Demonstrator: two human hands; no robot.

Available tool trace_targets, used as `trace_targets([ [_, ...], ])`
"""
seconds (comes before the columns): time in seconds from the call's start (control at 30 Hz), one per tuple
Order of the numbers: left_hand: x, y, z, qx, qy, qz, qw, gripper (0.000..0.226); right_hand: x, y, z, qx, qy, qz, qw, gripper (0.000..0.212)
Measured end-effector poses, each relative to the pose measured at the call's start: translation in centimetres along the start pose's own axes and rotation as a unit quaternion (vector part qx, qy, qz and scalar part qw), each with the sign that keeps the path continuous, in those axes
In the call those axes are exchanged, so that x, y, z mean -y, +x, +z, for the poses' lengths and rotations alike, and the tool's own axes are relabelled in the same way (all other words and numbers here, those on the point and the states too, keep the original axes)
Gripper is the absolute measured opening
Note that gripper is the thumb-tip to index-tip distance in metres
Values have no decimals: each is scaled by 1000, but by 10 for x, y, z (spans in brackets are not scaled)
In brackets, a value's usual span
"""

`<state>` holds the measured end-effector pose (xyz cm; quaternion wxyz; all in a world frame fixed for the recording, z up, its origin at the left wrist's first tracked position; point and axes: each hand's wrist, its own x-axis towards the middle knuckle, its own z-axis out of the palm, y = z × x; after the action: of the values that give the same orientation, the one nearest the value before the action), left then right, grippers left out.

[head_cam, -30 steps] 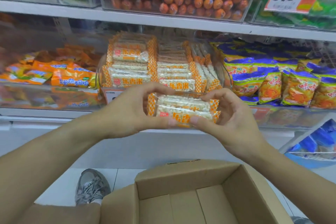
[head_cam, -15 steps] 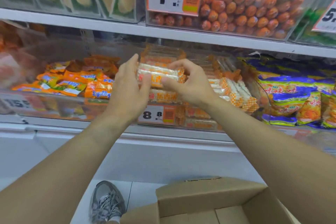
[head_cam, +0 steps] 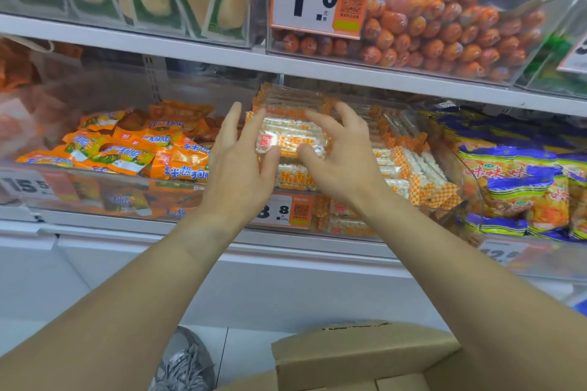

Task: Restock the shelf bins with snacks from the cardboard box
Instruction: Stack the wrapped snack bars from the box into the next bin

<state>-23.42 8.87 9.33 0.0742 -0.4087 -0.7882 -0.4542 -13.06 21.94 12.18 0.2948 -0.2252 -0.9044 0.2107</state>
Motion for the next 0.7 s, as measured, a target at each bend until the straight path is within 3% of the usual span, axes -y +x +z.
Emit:
trace_targets([
  [0.2, -5, -2, 6, 58, 98, 6, 993, 54, -9, -5, 18, 88, -132, -116, 981, 58],
  [0.43, -2, -5, 7, 70, 83, -49, 993, 54, -21, 7, 14, 115, -136, -120, 977, 60],
  [0.7, 1, -10, 9, 88, 122, -26, 988, 58, -16, 2, 11, 138, -138, -100, 976, 59],
])
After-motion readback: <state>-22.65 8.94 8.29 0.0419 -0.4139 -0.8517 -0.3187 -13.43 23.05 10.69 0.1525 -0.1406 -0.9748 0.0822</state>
